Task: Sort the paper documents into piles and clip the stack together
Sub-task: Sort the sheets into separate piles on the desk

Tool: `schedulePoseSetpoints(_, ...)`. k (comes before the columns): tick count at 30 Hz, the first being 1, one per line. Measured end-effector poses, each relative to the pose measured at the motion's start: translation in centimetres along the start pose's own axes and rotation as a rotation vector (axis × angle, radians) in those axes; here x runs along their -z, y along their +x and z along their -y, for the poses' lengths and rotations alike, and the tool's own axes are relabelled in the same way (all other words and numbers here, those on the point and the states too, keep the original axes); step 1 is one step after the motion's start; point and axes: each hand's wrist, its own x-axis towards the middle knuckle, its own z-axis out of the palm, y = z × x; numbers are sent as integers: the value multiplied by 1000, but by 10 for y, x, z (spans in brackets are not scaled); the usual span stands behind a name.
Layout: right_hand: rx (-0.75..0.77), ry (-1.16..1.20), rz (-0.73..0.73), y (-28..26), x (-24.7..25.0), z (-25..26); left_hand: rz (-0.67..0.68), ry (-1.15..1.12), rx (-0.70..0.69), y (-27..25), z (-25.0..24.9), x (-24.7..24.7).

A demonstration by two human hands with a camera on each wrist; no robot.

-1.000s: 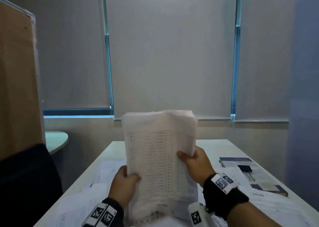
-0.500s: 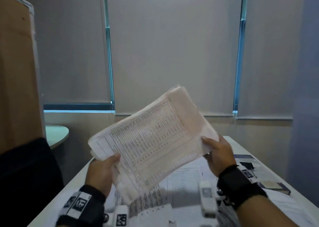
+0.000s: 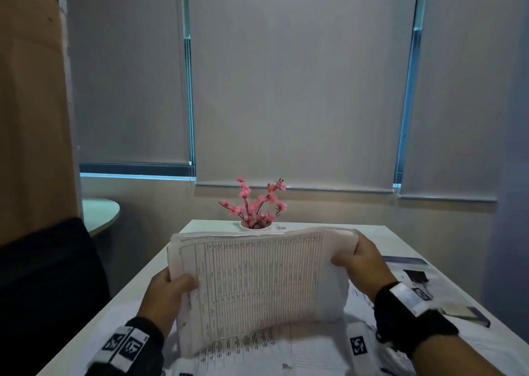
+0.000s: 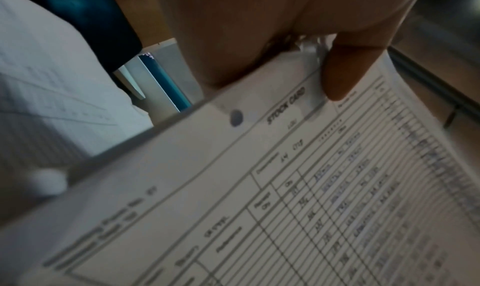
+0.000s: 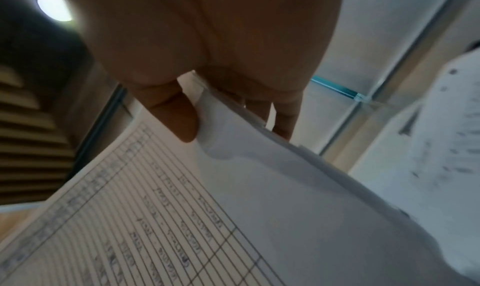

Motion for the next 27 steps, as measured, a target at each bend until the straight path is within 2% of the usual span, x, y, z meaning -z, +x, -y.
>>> schedulePoseSetpoints(2,170,-337,-139,-2,-2,19,-9,28,8,-1,1,0)
schedulePoseSetpoints(3,315,-483,-219,-4,-4,33,-13,39,10,-2,1,-1)
schedulePoseSetpoints(4,449,-592,-257,-7,-9,47,-17,49,15,-2,1,0)
schedulePoseSetpoints(5,531,-694,-227,-11,-17,62,-18,55,18,-1,2,-1)
schedulePoseSetpoints(7,548,-919,-4,-16,-38,84,-12,50,9,-1,3,-1)
schedulePoseSetpoints(9,441,-1128,281,-16,-61,90,-14,46,15,-3,3,-3)
schedulePoseSetpoints(11,386,-1219,389,-9,-74,94,-18,57,11,-4,3,-2)
schedulePoseSetpoints(13,442,-1207,360,-4,-78,99,-15,78,-4,-6,1,-2)
schedulePoseSetpoints(17,477,-1177,423,-8,-81,106,-9,39,-85,-9,-12,-2)
schedulePoseSetpoints(20,473,-1136,271,-5,-67,114,-77,-77,-179,-3,-26,1)
schedulePoseSetpoints(22,462,-979,155,3,-51,119,-119,-178,-178,-1,-34,2)
schedulePoseSetpoints(24,432,-764,99,8,-41,121,-118,-184,-135,2,-33,1)
schedulePoseSetpoints(27,358,-400,74,6,-41,111,4,-240,-94,-4,-36,-17)
